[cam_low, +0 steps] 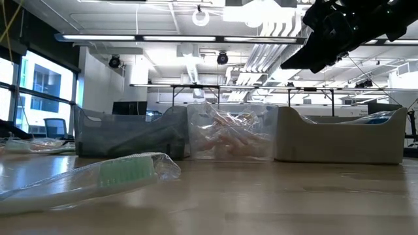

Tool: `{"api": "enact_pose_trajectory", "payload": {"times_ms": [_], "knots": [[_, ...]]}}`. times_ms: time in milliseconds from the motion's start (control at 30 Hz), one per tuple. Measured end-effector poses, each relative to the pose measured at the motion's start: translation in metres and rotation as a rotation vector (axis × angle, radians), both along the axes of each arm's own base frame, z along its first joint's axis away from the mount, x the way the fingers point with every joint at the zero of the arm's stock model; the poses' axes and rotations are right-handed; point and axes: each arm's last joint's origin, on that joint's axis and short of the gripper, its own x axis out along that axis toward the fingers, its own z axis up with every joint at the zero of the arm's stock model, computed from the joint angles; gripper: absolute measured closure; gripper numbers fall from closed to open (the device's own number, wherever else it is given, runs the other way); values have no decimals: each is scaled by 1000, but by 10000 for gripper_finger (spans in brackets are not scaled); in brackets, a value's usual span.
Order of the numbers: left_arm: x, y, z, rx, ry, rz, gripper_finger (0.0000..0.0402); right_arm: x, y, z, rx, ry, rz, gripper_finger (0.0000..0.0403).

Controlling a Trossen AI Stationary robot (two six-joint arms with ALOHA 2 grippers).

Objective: Pick & Place Toothbrushes
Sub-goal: Put the green toothbrush into the black bin

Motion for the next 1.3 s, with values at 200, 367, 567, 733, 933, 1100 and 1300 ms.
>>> {"api": "enact_pose_trajectory", "payload": {"times_ms": [200,367,567,733,933,1100,1300], "knots": [[8,-17,-35,-54,150,-15,261,0,0,0,0,5,0,399],[12,-31,-58,-64,200,19,261,0,0,-1,1,12,0,399],[14,-47,-79,-80,230,69,261,-1,0,-1,2,16,2,399],[14,-55,-96,-78,287,139,261,-1,0,-2,4,20,3,399],[14,-58,-108,-54,320,167,261,-1,0,-3,8,36,2,399],[12,-56,-111,-32,341,184,261,-2,0,-4,11,44,1,399],[12,-58,-117,-15,342,186,261,-2,0,-4,12,43,-1,399]]}}
